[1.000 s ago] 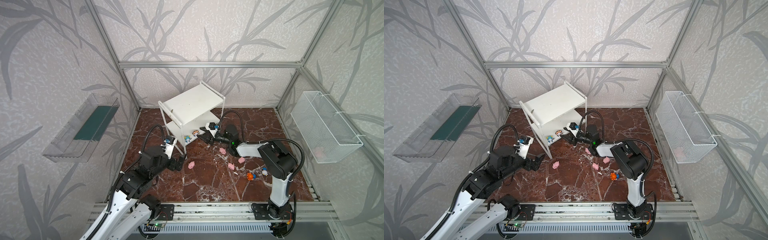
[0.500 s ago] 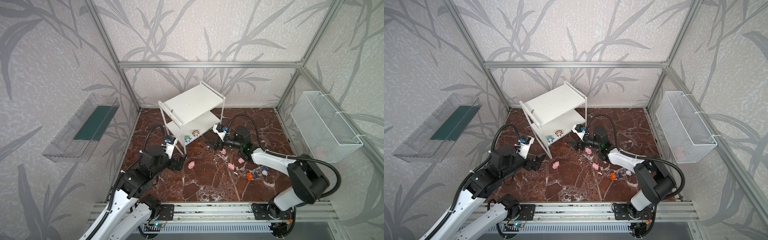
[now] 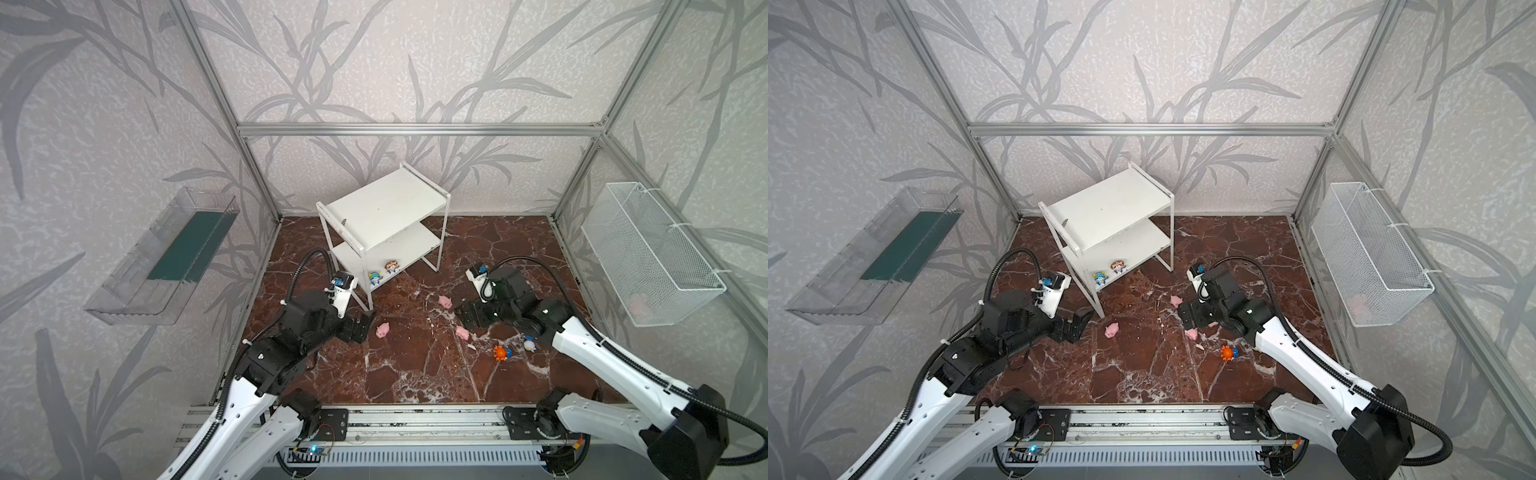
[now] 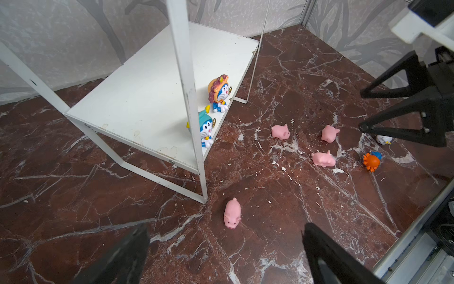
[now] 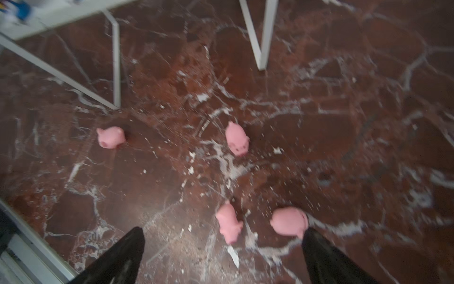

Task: Place and organize the plastic toys onto the shelf
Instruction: 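Move the right gripper over the orange crab-hat figurine near the pink pigs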

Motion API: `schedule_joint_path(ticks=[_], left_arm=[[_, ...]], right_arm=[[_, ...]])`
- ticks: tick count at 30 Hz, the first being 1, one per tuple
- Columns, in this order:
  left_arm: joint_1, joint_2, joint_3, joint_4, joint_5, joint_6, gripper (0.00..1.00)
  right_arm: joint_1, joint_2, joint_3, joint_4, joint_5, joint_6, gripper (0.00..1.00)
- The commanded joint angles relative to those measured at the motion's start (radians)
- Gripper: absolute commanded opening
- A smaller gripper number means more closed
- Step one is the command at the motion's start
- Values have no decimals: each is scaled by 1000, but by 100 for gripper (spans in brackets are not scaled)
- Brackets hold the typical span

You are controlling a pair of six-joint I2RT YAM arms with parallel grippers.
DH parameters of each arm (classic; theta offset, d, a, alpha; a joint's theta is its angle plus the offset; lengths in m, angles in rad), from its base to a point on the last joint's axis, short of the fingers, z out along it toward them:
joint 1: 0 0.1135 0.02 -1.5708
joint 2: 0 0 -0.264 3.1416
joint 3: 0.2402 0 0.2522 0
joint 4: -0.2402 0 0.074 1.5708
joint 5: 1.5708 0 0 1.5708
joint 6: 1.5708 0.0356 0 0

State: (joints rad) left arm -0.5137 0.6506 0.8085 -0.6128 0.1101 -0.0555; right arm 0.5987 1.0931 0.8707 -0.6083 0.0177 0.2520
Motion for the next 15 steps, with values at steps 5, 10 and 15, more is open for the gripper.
schedule_joint_path(ticks=[5, 10, 15], left_arm=[[7, -19, 1, 8, 12, 0, 99], [6, -43, -6, 8, 6, -1, 99], [7, -52, -10, 10, 2, -1, 99]], right_arm=[[-4, 62, -6, -355, 265, 360, 99], [-125, 62, -52, -318, 283, 410, 99], [-277, 17, -129, -236, 152, 423, 98]])
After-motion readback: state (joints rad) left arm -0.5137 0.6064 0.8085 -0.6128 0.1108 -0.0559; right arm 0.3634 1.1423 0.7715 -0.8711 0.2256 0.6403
